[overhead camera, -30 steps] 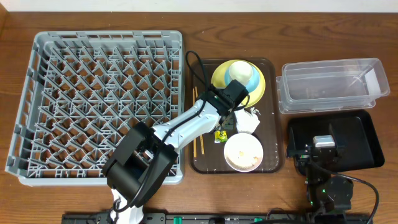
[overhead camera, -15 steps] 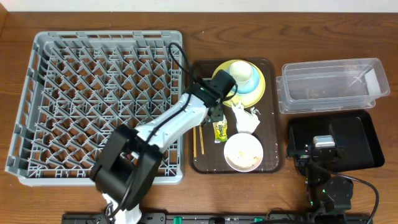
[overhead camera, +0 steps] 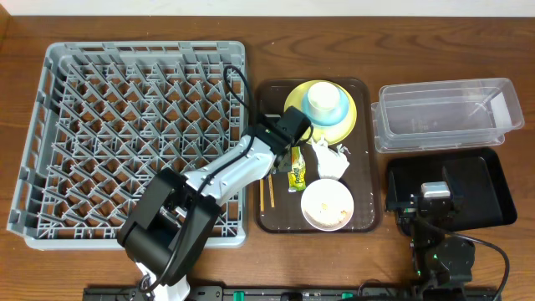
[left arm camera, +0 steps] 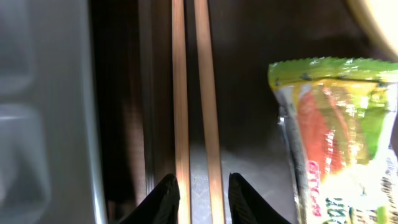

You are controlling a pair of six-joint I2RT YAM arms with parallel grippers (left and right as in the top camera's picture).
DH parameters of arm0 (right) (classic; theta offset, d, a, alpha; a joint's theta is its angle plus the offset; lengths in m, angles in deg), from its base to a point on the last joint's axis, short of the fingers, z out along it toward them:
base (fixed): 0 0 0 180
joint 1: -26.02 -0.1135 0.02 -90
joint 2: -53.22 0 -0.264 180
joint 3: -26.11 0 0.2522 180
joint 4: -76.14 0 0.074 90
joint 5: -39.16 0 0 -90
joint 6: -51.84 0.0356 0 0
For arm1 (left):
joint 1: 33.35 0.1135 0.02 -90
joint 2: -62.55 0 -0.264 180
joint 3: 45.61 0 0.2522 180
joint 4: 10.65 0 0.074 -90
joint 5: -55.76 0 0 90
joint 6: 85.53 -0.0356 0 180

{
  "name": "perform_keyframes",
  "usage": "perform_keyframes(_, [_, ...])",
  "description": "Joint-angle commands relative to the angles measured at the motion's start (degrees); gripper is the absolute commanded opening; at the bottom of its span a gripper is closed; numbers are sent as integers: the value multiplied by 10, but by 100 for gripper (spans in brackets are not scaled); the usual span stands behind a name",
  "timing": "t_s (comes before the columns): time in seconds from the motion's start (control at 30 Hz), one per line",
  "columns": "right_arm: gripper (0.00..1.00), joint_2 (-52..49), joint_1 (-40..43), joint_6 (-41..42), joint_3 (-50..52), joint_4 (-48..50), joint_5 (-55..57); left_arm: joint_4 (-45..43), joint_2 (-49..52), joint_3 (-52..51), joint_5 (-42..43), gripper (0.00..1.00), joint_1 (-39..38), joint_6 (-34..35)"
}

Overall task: Sort waste into correct bins and load items into the dishwasher rack
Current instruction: 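Close the left gripper on the wooden chopsticks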

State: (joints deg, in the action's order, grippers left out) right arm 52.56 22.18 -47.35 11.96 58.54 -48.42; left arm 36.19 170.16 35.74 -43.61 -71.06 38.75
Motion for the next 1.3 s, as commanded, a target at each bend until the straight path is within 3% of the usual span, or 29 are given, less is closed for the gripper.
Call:
perform_keyframes(0.0, [99, 3, -4, 10, 1, -2, 5, -24, -1, -24, -5, 30, 0, -4])
perform_keyframes(0.37, [99, 3, -4, 10, 1, -2, 5, -69, -1, -50, -1, 26, -16, -3])
perform_keyframes(0.6, [99, 3, -4, 10, 1, -2, 5, -82, -1, -50, -13, 31, -21, -16])
perform_keyframes(1.1, [99, 3, -4, 10, 1, -2, 5, -79, -38, -42, -18, 30, -21, -26])
perform_keyframes(1.27, [99, 3, -4, 10, 1, -2, 5, -71, -44, -43, -18, 24, -21, -49])
